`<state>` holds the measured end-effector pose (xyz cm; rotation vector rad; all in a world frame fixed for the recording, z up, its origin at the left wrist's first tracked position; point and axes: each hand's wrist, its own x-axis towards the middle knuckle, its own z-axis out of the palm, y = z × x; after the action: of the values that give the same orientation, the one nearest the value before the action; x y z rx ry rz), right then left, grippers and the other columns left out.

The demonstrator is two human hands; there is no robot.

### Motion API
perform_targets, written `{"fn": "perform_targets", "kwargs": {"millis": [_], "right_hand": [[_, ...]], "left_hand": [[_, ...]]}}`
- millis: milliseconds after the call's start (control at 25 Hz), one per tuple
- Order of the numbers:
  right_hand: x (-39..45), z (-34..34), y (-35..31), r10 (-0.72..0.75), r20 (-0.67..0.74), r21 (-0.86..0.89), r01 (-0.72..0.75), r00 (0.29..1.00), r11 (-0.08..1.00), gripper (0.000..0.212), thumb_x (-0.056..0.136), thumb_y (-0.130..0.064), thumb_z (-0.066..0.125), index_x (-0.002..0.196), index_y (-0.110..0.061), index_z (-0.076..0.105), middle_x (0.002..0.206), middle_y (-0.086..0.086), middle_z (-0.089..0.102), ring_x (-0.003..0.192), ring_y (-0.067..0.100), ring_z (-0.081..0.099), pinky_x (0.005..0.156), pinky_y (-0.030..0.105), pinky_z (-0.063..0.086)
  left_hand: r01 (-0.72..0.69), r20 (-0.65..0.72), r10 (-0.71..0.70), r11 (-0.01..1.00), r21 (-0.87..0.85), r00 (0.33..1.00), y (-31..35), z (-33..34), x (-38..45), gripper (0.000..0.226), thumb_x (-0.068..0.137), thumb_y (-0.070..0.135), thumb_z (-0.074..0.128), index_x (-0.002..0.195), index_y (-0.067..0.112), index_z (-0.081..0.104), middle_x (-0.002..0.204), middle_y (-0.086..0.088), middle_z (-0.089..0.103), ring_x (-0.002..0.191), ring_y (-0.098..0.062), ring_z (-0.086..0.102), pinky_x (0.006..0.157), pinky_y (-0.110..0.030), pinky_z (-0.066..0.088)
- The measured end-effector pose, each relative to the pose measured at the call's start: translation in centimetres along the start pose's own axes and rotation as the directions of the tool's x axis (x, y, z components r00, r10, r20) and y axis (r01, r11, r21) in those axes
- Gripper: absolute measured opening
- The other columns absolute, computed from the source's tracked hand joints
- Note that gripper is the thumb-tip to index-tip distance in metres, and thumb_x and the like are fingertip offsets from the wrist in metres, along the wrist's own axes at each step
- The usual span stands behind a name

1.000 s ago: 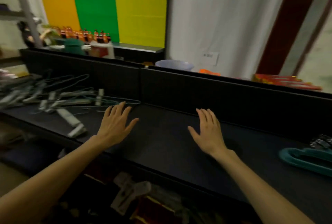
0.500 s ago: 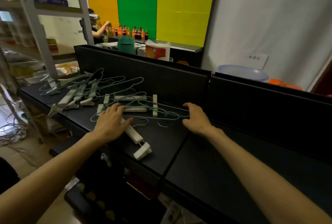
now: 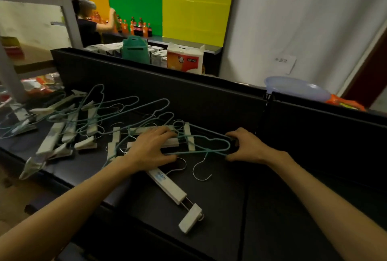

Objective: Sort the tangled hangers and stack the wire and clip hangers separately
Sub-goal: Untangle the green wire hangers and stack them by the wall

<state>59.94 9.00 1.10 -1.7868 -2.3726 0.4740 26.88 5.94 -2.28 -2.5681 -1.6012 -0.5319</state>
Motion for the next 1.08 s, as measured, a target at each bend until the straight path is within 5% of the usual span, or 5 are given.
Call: {"fn": "perform_targets", "kwargs": {"millis": [240,480,800,920,1080], "right_hand": [[-3.7,1.6,-3.1,0.083,-0.22,0.022,-0.08,0.972,0.997,0.077,0.075,-0.051,0.077,0.143,-0.024,0.052,0.117,-0.011,0.046,0.095,0.005,0.054,0.08,0.022,0.05],[-6.5,4.4,-8.2,0.262,-0.401,0.08,-0.251,0.878,0.965,0.082,0.077,-0.057,0.075,0.147,-0.023,0.047,0.133,-0.006,0.048,0.101,0.008,0.053,0.081,0.024,0.045],[-10.3,5.3,-11.7,0.476,-0.435,0.45,-0.274,0.764,0.85,0.074,0.077,-0.052,0.08,0.139,-0.019,0.056,0.127,-0.003,0.056,0.113,0.014,0.057,0.093,0.031,0.051],[-11.9,5.5,-12.0,0.546,-0.432,0.606,-0.217,0.718,0.765,0.065,0.082,-0.051,0.076,0.135,-0.018,0.059,0.122,-0.001,0.063,0.106,0.014,0.063,0.086,0.029,0.053],[-15.4,4.8,-11.6,0.625,-0.306,0.83,-0.12,0.718,0.544,0.039,0.098,-0.045,0.055,0.115,-0.013,0.068,0.109,0.012,0.073,0.072,0.019,0.068,0.05,0.024,0.047]], "left_hand": [[0.033,0.035,-0.02,0.908,-0.418,0.999,-1.7,-1.5,1.3,0.068,0.08,0.071,0.061,0.133,0.03,0.051,0.123,0.012,0.05,0.098,-0.001,0.057,0.083,-0.028,0.053],[-0.061,-0.078,-0.021,0.449,-0.891,0.997,-3.2,-3.4,0.1,0.025,0.096,0.049,0.047,0.118,0.039,0.054,0.116,0.005,0.059,0.099,-0.008,0.064,0.087,-0.039,0.057],[-0.112,-0.094,-0.298,-0.045,-0.993,0.95,-1.7,-5.7,1.7,0.053,0.097,0.041,0.036,0.13,0.003,0.053,0.11,-0.027,0.065,0.094,-0.037,0.066,0.08,-0.043,0.058],[-0.112,-0.089,-0.312,-0.057,-0.992,0.946,-1.0,-6.0,2.3,0.048,0.097,0.037,0.041,0.13,0.003,0.051,0.105,-0.018,0.064,0.09,-0.03,0.064,0.076,-0.038,0.057],[-0.077,-0.118,-0.122,0.298,-0.951,0.985,1.6,-5.4,2.6,0.041,0.098,0.028,0.062,0.134,0.017,0.048,0.112,0.001,0.06,0.097,-0.011,0.061,0.081,-0.024,0.049]]}}
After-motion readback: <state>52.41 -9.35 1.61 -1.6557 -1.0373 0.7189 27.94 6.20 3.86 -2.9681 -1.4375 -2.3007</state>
